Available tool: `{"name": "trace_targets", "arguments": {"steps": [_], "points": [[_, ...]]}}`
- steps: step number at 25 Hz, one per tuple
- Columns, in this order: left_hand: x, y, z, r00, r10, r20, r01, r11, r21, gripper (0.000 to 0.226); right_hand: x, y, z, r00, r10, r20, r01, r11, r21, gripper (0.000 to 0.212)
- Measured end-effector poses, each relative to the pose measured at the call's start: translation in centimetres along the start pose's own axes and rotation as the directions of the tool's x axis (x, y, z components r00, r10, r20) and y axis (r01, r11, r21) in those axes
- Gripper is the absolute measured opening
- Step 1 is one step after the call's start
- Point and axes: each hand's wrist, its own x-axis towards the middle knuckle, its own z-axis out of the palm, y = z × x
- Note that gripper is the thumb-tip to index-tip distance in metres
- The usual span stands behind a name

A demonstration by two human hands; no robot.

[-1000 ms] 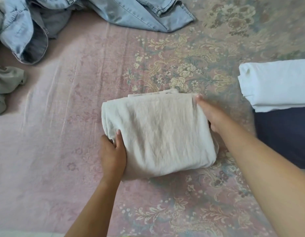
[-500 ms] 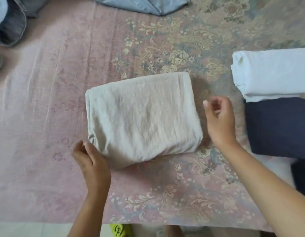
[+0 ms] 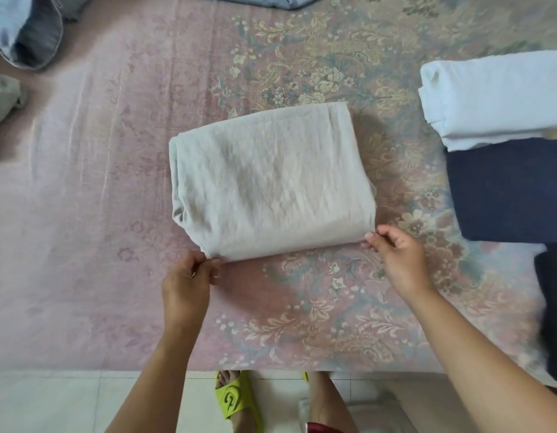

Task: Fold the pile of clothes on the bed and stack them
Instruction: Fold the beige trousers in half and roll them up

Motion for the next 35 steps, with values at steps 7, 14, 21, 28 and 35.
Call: {"name": "trace_targets", "arguments": {"steps": [7,14,21,28,35], "points": [[-2.2,0.5,-0.5,1.000,-0.015,0.018,0.018,0.986,-0.164,0.006,-2.6,-1.1,0.1,0.992,0.028,0.123,-0.006,0.985,-0.175,0.025],[4.6,5.4,0.0,0.977,-0.084,-0.196,0.062,0.991,-0.117,0.047,2.8,-5.0,2.1,0.998,0.005,-0.057,-0.015,0.983,-0.182,0.045],[5.4,5.3,1.7,0.958,0.148,-0.245,0.026,0.806,0.591,0.042,4.1,-5.1,3.4,0.973,0.080,-0.215,-0.186,0.828,-0.529,0.038],[7.3,11.3,5.9,0.760,0.632,0.148,-0.446,0.342,0.827,0.067,6.0,-10.4,10.9,0.725,-0.596,0.346,0.547,0.193,-0.815,0.059],[13.1,6.2,8.5,0.690,0.631,0.355,-0.634,0.290,0.717,0.060,11.7,-5.8,10.6,0.875,-0.371,0.311,0.415,0.244,-0.877,0.064]]}}
